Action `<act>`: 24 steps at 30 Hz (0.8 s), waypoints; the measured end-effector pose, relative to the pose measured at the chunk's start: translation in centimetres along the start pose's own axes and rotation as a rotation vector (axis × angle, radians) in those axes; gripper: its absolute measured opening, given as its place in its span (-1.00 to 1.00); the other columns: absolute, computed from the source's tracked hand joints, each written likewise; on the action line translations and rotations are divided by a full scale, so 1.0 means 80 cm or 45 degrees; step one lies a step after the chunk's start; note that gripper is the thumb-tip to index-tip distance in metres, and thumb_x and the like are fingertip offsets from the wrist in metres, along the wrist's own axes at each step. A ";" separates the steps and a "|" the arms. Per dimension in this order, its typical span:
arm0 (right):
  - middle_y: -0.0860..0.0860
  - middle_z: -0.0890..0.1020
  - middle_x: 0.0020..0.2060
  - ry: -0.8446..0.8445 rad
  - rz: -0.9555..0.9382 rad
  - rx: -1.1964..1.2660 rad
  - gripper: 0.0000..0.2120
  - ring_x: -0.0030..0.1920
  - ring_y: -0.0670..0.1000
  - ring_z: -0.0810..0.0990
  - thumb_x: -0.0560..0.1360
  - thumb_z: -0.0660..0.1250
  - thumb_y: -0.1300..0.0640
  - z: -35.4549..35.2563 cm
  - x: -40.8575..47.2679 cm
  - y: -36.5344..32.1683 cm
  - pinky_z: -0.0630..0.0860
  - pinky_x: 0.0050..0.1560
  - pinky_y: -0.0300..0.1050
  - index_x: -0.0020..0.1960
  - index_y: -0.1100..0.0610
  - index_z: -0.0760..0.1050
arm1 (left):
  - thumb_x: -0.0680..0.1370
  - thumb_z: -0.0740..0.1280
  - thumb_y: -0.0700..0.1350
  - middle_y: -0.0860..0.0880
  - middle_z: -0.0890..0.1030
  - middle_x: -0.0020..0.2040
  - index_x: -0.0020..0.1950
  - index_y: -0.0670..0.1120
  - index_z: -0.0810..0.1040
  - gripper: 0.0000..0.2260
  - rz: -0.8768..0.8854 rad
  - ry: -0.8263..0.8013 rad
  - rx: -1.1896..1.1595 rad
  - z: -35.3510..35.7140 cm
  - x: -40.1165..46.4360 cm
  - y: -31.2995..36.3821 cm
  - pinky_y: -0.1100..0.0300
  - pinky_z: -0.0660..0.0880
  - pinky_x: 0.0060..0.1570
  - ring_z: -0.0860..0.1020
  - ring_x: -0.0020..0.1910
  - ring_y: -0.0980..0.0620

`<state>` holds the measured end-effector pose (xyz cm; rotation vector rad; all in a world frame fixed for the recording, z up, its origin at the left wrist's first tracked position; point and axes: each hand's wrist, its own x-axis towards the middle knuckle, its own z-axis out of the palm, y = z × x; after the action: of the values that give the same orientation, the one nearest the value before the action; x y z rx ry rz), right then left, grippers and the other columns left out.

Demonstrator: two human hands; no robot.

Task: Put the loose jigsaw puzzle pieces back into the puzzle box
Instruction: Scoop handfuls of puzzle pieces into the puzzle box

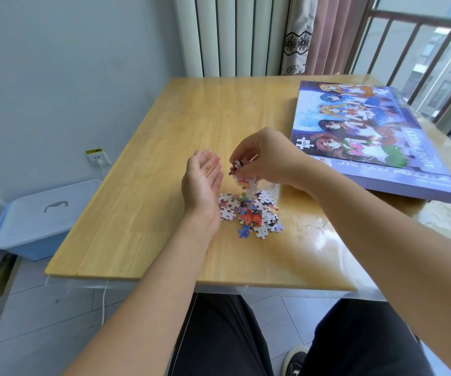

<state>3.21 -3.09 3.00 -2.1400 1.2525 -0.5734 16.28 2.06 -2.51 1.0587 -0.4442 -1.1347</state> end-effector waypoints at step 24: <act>0.09 0.52 0.11 -0.371 0.136 -0.740 -0.17 0.02 0.05 0.36 0.24 0.56 -0.34 0.021 -0.079 -0.006 0.44 0.04 -0.02 0.32 0.13 0.49 | 0.68 0.19 -0.27 -0.27 0.55 0.02 0.13 -0.30 0.52 -0.85 -0.475 0.219 -0.785 -0.009 -0.007 0.026 -0.02 0.64 0.05 0.63 0.03 -0.22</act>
<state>1.63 3.14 1.64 -2.4751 1.4737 0.1773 17.65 2.95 -0.96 0.6921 0.2489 -1.3734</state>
